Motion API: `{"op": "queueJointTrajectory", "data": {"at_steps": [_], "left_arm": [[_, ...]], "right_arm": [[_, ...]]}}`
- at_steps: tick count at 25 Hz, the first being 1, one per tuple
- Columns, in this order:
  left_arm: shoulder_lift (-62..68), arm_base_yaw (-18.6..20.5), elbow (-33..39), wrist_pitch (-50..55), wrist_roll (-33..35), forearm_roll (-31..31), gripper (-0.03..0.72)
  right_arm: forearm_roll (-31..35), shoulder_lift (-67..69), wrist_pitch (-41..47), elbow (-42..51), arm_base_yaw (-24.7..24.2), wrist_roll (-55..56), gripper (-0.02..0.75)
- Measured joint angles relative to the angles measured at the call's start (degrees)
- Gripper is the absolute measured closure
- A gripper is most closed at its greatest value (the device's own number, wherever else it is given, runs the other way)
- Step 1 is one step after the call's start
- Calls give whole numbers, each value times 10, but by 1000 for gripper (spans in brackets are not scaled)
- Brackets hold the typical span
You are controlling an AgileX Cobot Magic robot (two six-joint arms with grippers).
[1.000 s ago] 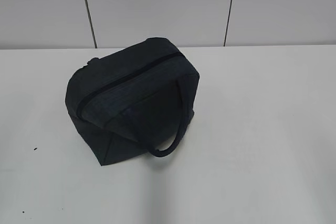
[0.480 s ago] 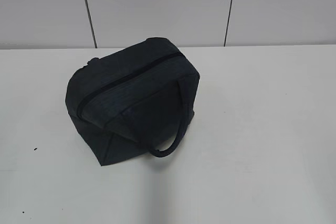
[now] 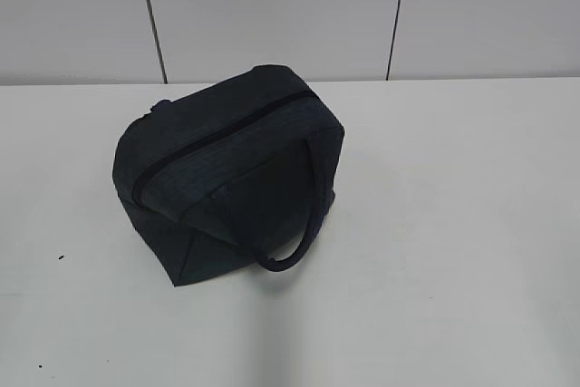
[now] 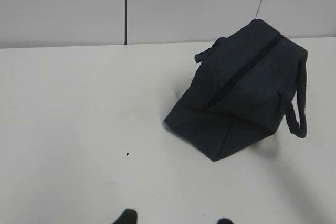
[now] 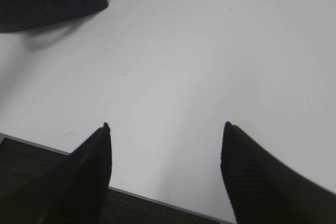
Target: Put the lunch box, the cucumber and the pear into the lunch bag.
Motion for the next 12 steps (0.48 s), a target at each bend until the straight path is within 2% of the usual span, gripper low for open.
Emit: {"op": "queueJointTrajectory", "data": {"at_steps": [6,8,10,12], "left_arm": [[0,1,0,0,0,0,398],[0,12,0,0,0,0,398],[0,59,0,0,0,0,398],[0,127,0,0,0,0,398]], "right_arm": [[0,0,0,0,0,0,235],[0,0,0,0,-9,0,235],[0,0,0,0,-46,0,235],[0,0,0,0,-103,0,235]]}}
